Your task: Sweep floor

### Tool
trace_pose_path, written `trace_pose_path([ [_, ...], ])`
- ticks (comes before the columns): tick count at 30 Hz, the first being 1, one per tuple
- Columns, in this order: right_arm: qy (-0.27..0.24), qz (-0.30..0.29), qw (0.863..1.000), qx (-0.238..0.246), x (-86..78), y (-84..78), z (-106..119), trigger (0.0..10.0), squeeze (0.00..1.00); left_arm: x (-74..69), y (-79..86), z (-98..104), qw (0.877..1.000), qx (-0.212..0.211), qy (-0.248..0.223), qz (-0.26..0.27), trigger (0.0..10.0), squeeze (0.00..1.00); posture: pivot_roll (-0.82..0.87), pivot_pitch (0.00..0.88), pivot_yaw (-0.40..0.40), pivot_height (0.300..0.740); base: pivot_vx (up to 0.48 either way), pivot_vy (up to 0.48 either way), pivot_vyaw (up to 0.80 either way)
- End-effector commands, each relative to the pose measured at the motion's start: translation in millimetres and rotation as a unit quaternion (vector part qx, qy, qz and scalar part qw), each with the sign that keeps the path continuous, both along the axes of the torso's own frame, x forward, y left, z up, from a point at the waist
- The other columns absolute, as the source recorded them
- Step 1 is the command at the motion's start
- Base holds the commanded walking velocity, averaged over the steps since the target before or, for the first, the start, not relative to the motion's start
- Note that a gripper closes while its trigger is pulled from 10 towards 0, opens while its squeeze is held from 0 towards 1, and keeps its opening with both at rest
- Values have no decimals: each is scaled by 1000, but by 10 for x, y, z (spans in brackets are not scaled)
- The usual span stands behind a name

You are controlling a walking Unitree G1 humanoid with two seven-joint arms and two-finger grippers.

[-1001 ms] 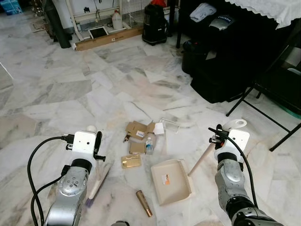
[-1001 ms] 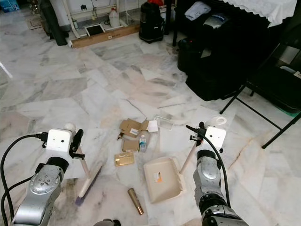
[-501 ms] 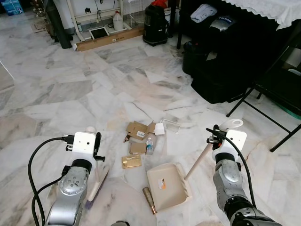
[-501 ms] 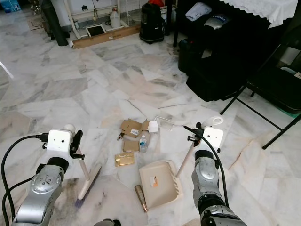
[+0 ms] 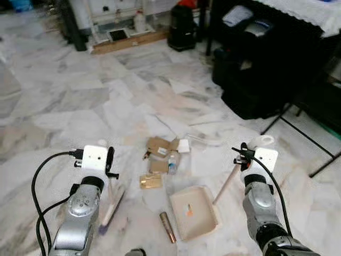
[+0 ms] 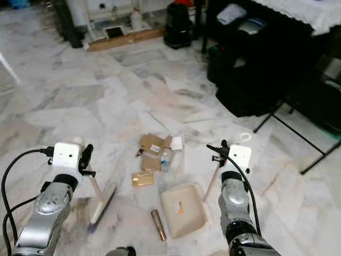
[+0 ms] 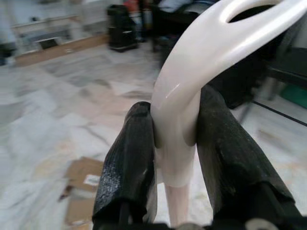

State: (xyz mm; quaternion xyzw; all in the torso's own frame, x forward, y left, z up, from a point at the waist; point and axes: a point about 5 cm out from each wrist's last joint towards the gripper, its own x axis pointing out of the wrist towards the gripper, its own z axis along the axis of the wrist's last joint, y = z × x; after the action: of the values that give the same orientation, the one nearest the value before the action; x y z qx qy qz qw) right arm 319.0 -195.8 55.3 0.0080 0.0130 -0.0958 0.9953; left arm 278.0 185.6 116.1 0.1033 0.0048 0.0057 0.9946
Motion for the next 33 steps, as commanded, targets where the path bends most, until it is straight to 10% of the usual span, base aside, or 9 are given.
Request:
trace_pose_path([
  [1,-8,3,1000,-4,22,11,37,10000,0,0,42,18,1000,5,0,7,10000,0,154,85,13,740,0,0,800],
  [12,-8,4,1000,-4,31,20,43,10000,0,23,11,21,1000,5,6,-13,10000,0,160,85,13,740,0,0,800],
  [33,3,2,1000,3,44,22,29,10000,0,30,-79,-29,998,-11,48,-47,10000,0,167,85,9,740,0,0,0],
])
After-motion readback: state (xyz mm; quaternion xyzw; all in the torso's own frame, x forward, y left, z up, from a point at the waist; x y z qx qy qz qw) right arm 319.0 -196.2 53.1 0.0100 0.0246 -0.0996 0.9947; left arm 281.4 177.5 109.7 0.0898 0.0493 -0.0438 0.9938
